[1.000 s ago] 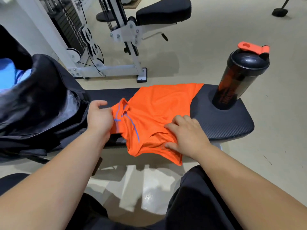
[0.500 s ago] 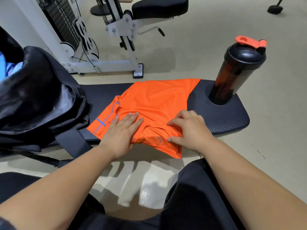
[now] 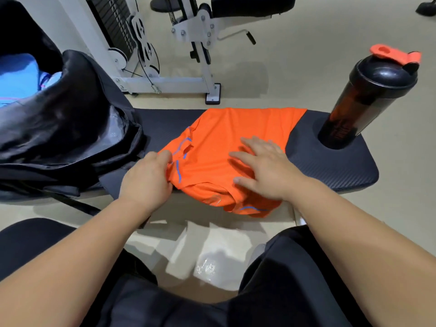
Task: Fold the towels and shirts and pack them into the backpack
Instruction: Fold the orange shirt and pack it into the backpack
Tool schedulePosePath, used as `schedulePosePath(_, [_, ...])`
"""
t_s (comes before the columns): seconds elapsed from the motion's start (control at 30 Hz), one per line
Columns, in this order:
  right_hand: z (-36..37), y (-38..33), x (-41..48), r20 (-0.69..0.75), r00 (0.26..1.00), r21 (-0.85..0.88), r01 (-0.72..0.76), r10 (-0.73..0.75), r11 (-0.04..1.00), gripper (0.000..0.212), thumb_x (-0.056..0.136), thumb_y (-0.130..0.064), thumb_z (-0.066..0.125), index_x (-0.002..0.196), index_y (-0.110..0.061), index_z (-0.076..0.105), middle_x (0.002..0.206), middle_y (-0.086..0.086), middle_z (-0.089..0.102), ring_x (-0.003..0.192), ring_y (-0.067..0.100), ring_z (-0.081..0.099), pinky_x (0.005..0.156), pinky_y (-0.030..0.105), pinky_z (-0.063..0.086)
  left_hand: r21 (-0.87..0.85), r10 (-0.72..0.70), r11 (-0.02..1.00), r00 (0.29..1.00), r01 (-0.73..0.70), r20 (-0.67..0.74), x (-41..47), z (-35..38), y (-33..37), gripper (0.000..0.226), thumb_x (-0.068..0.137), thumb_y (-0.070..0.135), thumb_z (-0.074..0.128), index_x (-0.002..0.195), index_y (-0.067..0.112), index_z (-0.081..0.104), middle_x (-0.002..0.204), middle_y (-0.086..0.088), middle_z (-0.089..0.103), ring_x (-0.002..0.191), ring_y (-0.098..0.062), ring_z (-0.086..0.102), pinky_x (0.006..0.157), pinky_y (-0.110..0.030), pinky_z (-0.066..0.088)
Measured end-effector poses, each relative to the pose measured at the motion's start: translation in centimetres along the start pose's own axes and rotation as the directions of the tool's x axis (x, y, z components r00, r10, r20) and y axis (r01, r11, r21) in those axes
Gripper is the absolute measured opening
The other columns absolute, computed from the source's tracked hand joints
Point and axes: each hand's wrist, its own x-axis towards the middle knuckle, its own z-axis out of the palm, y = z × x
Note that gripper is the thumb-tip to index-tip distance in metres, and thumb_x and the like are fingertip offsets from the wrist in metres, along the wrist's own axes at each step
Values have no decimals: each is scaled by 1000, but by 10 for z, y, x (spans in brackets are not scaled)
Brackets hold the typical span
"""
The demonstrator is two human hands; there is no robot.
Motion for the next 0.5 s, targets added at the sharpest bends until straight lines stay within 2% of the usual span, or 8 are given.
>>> schedulePosePath(0.07, [-1,5,15,176,974,-122,-123,144,985,76,89,-74,43,155,-50,14,169,7,-2,154,36,2,122,57,3,33,-154,988,976,151,156,-2,-7,-2,27,83,35,65,91,15,48,86,-11,61,76,-35,57,61,-37,43])
schedulePosePath(0.1, [2,7,19,235,952,-145,-164,194,976,78,88,-79,37,155,-54,6,169,6,-8,154,37,-1,122,59,1,77,-190,981,955,177,228,-4,-6,-3,31,85,43,62,81,16,49,87,-12,64,75,-34,55,62,-35,41])
schedulePosePath(0.17, [8,4,21,238,942,-140,-208,237,968,78,86,-83,30,154,-56,1,168,6,-4,152,38,4,121,59,4,77,-237,972,906,224,351,-8,-5,-2,49,89,56,50,66,13,48,87,-18,67,76,-34,58,62,-34,41])
schedulePosePath(0.23, [13,-7,19,186,953,-191,-205,241,960,77,87,-82,26,155,-52,4,165,11,10,146,39,18,119,57,14,-149,-280,917,862,371,422,-13,-5,4,57,92,59,43,70,8,57,84,-19,70,74,-37,65,57,-34,45])
schedulePosePath(0.3, [14,-24,12,163,959,-259,-185,232,948,78,88,-81,25,156,-48,6,155,13,26,136,38,29,114,55,24,-423,-362,712,809,560,462,-18,-9,15,57,94,54,47,80,2,64,80,-19,72,66,-38,69,53,-34,50])
schedulePosePath(0.37, [13,-44,1,154,965,-288,-163,214,944,81,88,-80,28,158,-42,11,142,12,36,127,36,35,106,52,32,-614,-422,401,732,680,534,-23,-12,30,51,93,52,52,84,4,68,83,-18,74,67,-33,72,61,-38,54])
schedulePosePath(0.43, [12,-64,-11,154,966,-285,-158,208,945,85,87,-80,33,157,-36,16,137,11,38,124,34,37,98,49,37,-670,-381,49,634,741,673,-27,-12,42,44,92,52,53,88,12,72,85,-13,76,76,-29,73,74,-39,54])
schedulePosePath(0.5, [12,-80,-20,164,966,-268,-151,199,952,86,86,-78,41,156,-32,22,135,10,37,122,33,38,93,47,40,-655,-337,-184,578,733,743,-26,-6,50,35,92,48,56,94,17,73,85,-8,76,81,-27,72,76,-37,52])
